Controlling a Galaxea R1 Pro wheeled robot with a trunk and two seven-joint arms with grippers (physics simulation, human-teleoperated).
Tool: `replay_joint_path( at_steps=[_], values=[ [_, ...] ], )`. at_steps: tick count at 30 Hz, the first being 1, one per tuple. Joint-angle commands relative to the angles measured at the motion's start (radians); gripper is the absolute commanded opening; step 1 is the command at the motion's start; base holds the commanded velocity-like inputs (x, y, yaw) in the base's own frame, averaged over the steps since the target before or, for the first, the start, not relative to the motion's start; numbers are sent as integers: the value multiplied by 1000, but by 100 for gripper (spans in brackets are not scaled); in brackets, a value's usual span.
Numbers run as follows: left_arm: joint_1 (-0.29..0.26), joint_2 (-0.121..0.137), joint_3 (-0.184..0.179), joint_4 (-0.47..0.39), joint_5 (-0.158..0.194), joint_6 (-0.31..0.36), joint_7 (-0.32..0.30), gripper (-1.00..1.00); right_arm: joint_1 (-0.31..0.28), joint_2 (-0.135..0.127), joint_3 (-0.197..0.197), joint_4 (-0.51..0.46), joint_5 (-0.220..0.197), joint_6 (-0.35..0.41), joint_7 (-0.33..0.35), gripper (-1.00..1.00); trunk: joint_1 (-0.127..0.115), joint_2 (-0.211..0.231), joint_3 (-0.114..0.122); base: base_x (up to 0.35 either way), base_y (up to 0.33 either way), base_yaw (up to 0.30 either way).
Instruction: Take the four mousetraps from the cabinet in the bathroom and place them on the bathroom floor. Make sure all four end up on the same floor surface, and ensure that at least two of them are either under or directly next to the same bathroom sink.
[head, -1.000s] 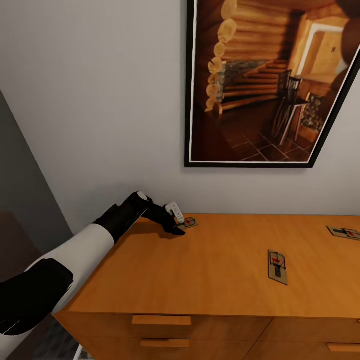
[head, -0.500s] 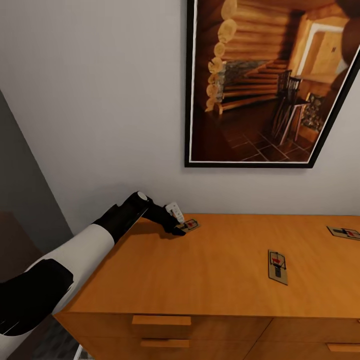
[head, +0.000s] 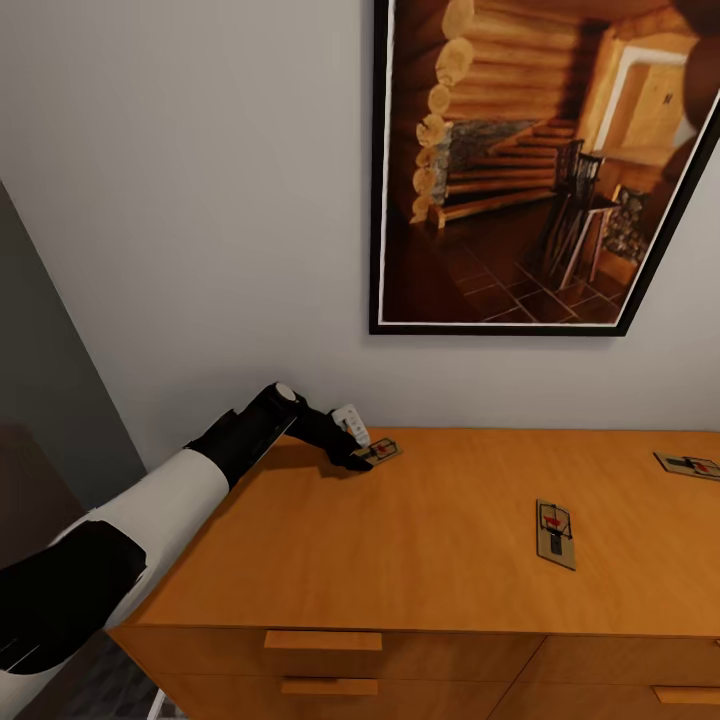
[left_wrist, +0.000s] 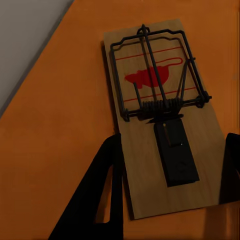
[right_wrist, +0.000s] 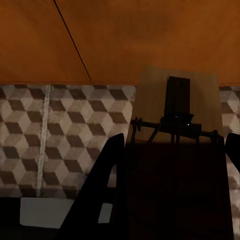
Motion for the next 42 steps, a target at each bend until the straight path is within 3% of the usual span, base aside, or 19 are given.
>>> replay_joint_path(
  at_steps=[1, 26, 42],
  values=[
    [0, 1, 1, -8, -5, 7, -3, -100, -1, 1, -10, 1, 8, -3, 3, -100, 0, -1, -1, 0, 0, 0],
    [0, 2, 1, -69, -4, 13, -3, -100, 0, 5, -10, 1, 8, -3, 2, -100, 0, -1, -1, -4, 0, 0],
    [0, 2, 0, -62, -4, 13, -3, -100, 0, 4, -10, 1, 9, -3, 3, -100, 0, -1, -1, -271, -114, 0]
  ],
)
